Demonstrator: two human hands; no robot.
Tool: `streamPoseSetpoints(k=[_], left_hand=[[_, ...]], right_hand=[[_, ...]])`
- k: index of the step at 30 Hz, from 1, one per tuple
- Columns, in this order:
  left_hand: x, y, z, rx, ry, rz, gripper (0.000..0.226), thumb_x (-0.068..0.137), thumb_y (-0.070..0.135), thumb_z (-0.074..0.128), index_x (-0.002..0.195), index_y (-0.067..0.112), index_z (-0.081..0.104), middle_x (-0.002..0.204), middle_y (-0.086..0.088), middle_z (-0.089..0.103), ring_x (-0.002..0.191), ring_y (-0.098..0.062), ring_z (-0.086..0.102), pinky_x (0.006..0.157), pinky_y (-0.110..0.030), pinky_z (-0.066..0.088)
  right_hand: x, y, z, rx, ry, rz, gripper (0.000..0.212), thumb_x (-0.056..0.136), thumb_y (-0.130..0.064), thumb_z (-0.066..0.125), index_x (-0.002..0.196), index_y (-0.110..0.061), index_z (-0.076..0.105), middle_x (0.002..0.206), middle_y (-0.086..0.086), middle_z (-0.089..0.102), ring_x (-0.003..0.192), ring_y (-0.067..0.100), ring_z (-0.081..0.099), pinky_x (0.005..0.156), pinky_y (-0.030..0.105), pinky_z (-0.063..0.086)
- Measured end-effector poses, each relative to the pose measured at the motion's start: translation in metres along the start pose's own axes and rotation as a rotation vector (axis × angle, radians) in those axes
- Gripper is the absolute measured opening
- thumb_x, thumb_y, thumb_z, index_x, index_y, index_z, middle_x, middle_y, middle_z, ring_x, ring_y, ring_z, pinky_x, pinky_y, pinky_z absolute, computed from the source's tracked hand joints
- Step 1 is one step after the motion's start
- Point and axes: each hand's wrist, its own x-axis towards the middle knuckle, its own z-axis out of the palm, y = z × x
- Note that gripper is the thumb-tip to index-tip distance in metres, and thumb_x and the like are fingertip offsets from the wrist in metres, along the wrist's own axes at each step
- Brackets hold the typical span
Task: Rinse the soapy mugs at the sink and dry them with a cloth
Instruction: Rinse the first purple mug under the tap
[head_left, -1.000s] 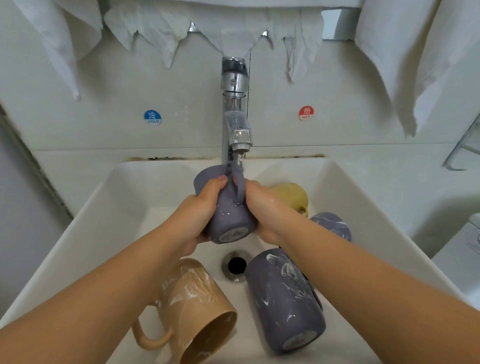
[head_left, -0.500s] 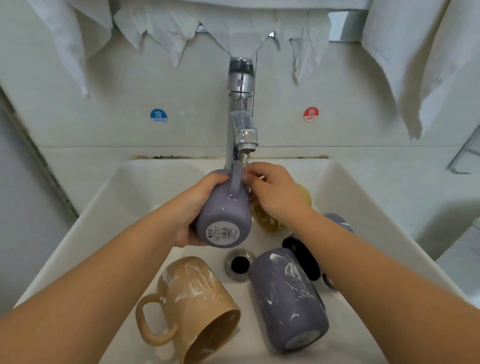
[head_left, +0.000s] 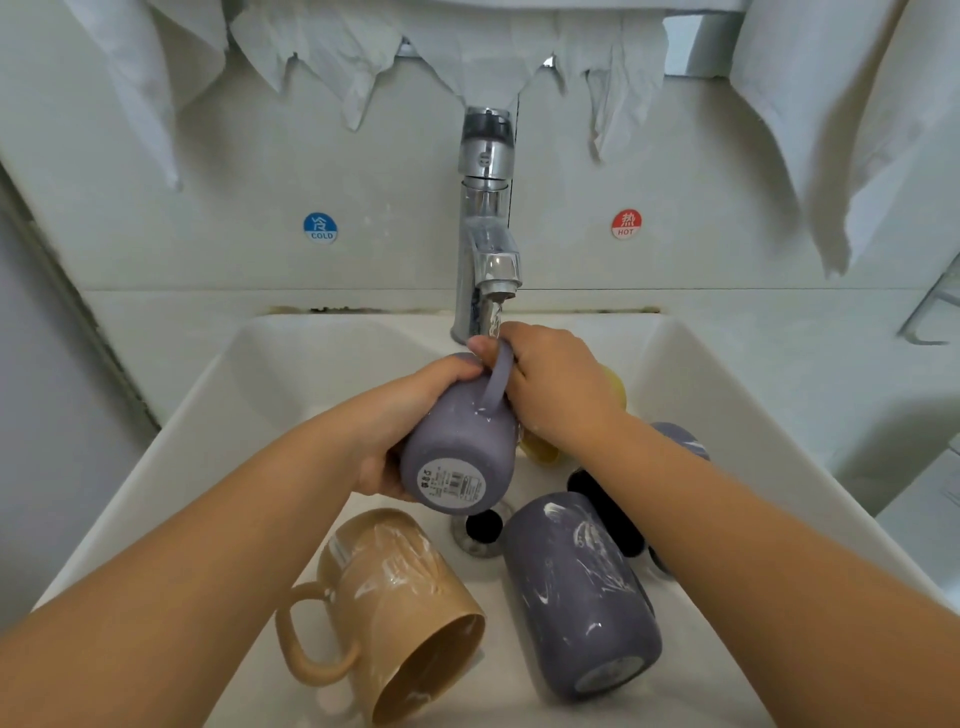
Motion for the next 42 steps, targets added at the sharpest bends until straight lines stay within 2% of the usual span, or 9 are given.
streamPoseSetpoints(k=[4, 6, 10, 16, 19, 24, 29, 35, 42], left_hand=[[0.0, 0.001, -0.007, -0.065, -0.001, -0.033, 0.053, 0.077, 0.064, 0.061, 0.09, 0.013, 0.067, 0.073, -0.009, 0.07, 0.058, -0.023, 0.067, 0.06, -0.031, 0.056], [0.0, 0.002, -0.009, -0.138, 0.029, -0.023, 0.049, 0.08, 0.062, 0.06, 0.088, 0.014, 0.066, 0.07, -0.008, 0.069, 0.056, -0.021, 0.067, 0.059, -0.028, 0.057], [0.01, 0.0, -0.003, -0.036, 0.281, 0.125, 0.054, 0.081, 0.062, 0.06, 0.107, 0.015, 0.063, 0.085, -0.007, 0.072, 0.072, -0.023, 0.07, 0.06, -0.029, 0.053], [0.02, -0.007, 0.008, 0.267, 0.673, 0.414, 0.074, 0.079, 0.061, 0.062, 0.124, 0.004, 0.049, 0.113, -0.009, 0.06, 0.095, -0.026, 0.058, 0.072, -0.032, 0.042], [0.021, -0.007, 0.007, 0.317, 0.691, 0.433, 0.072, 0.079, 0.06, 0.063, 0.122, 0.004, 0.046, 0.112, -0.009, 0.058, 0.094, -0.025, 0.056, 0.074, -0.032, 0.042], [0.02, -0.004, -0.002, 0.352, 0.749, 0.439, 0.073, 0.081, 0.059, 0.063, 0.125, 0.003, 0.047, 0.12, -0.013, 0.059, 0.098, -0.027, 0.056, 0.074, -0.032, 0.04], [0.013, -0.007, 0.009, 0.568, 0.849, 0.559, 0.075, 0.074, 0.06, 0.067, 0.121, 0.006, 0.045, 0.118, -0.01, 0.054, 0.109, -0.03, 0.054, 0.079, -0.035, 0.042], [0.01, -0.006, 0.018, 0.611, 0.877, 0.608, 0.077, 0.074, 0.062, 0.067, 0.12, 0.005, 0.045, 0.118, -0.01, 0.054, 0.11, -0.029, 0.053, 0.082, -0.039, 0.045], [0.022, 0.0, -0.008, 0.219, 0.715, 0.42, 0.076, 0.079, 0.062, 0.063, 0.122, 0.001, 0.051, 0.111, -0.011, 0.062, 0.096, -0.028, 0.06, 0.075, -0.036, 0.047]], right_hand=[[-0.003, 0.007, -0.001, 0.057, -0.034, -0.07, 0.018, 0.101, -0.017, 0.039, 0.097, -0.012, 0.056, 0.094, 0.009, 0.063, 0.084, 0.027, 0.056, 0.066, 0.03, 0.032], [-0.005, 0.005, 0.0, 0.257, 0.032, -0.002, 0.025, 0.099, -0.01, 0.041, 0.107, -0.014, 0.063, 0.092, -0.001, 0.062, 0.083, 0.019, 0.056, 0.071, 0.027, 0.04], [-0.002, -0.007, -0.002, 0.982, 0.015, 0.358, 0.02, 0.099, -0.019, 0.05, 0.083, -0.015, 0.06, 0.074, 0.002, 0.06, 0.062, 0.016, 0.058, 0.057, 0.031, 0.054], [0.003, -0.011, 0.001, 1.33, -0.047, 0.578, 0.034, 0.097, -0.027, 0.054, 0.067, -0.011, 0.051, 0.046, 0.0, 0.047, 0.041, 0.012, 0.043, 0.042, 0.02, 0.04], [0.006, -0.01, 0.005, 1.304, -0.131, 0.63, 0.046, 0.098, -0.037, 0.049, 0.06, -0.012, 0.049, 0.045, 0.001, 0.044, 0.044, 0.014, 0.04, 0.049, 0.024, 0.039], [0.003, -0.008, -0.001, 1.437, -0.253, 0.578, 0.032, 0.102, -0.024, 0.042, 0.073, -0.014, 0.054, 0.061, -0.001, 0.05, 0.056, 0.01, 0.047, 0.06, 0.022, 0.046], [0.005, -0.014, 0.002, 1.109, -0.147, 0.649, 0.039, 0.095, -0.021, 0.046, 0.057, -0.013, 0.042, 0.047, 0.002, 0.042, 0.049, 0.017, 0.04, 0.051, 0.025, 0.04], [0.009, -0.02, 0.006, 0.745, 0.017, 0.581, 0.038, 0.096, -0.02, 0.043, 0.061, -0.007, 0.047, 0.058, 0.01, 0.048, 0.059, 0.024, 0.047, 0.06, 0.032, 0.038], [0.005, -0.027, 0.007, 1.217, -0.091, 0.428, 0.035, 0.104, -0.017, 0.036, 0.074, -0.011, 0.052, 0.055, 0.0, 0.047, 0.05, 0.011, 0.044, 0.055, 0.02, 0.044]])
